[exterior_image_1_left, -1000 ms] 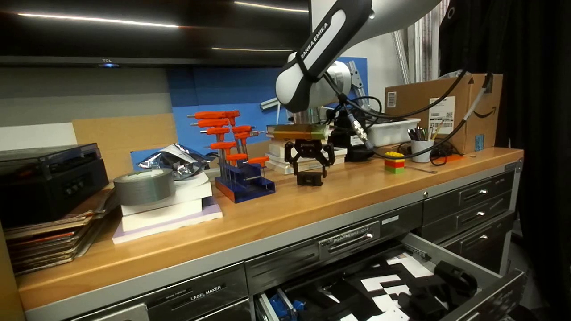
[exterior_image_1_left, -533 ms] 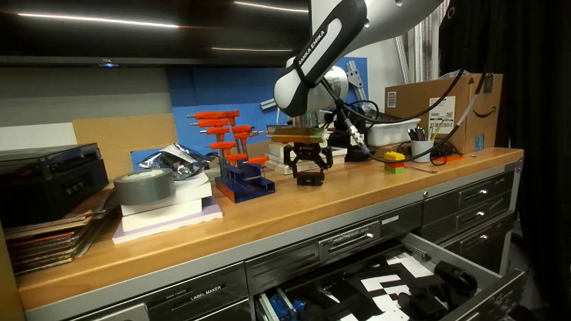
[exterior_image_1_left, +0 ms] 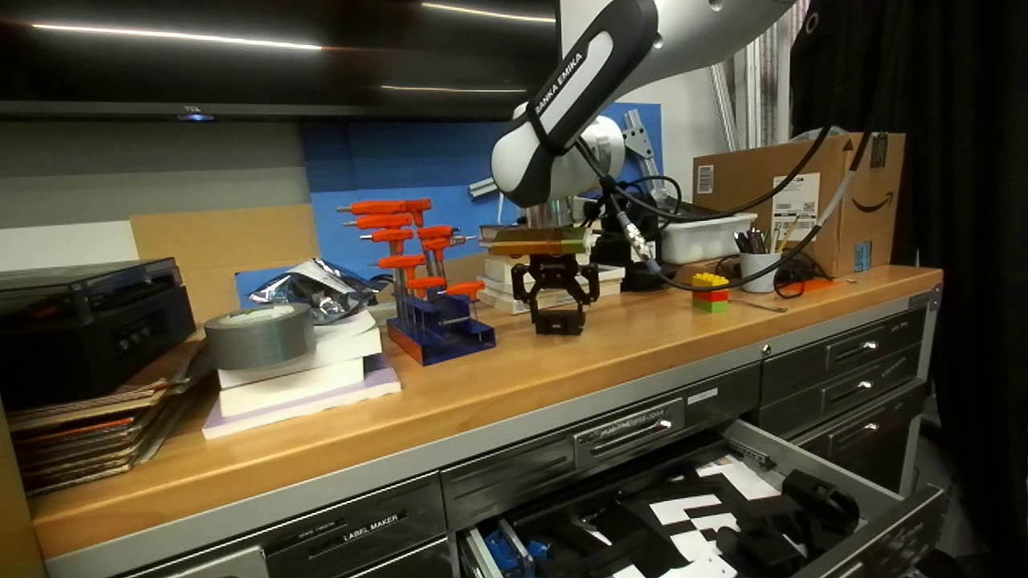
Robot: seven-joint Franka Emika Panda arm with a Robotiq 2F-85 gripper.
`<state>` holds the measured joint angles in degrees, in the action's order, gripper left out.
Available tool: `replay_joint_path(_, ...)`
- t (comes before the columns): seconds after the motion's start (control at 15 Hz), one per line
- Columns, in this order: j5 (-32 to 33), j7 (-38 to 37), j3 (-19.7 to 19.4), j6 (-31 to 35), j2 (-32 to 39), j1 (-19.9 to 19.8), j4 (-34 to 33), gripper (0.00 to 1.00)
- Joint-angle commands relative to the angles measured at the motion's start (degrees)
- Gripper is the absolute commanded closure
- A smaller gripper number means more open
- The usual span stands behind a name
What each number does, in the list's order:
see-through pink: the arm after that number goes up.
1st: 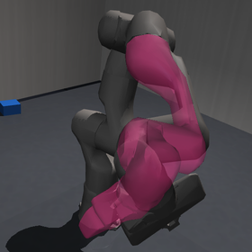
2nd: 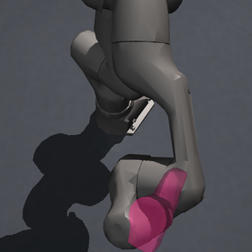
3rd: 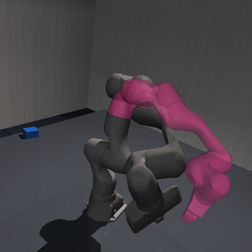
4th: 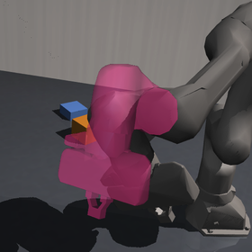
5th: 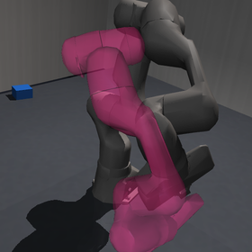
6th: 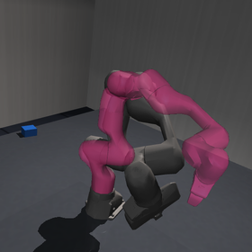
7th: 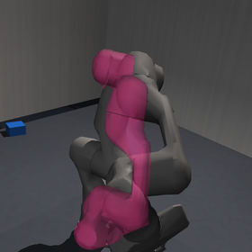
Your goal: Put the blue objects into the drawer then close the drawer.
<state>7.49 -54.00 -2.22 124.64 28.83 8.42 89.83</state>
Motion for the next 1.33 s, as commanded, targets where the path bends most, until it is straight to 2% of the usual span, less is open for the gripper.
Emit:
replay_joint_path(0.0,-0.6,2.1,-0.2,-6.8,-1.3,0.4,-1.0,0.4)
replay_joint_path(0.33,-0.2,3.1,0.4,-9.0,-8.4,0.5,5.7,0.4)
replay_joint_path(0.4,0.1,3.6,0.6,-6.7,-12.1,0.6,10.4,0.4)
replay_joint_path(0.87,-0.7,7.4,3.8,-1.7,-30.2,-0.2,30.8,0.4)
replay_joint_path(1.27,-3.1,9.6,6.9,6.7,-42.8,-0.7,50.7,0.4)
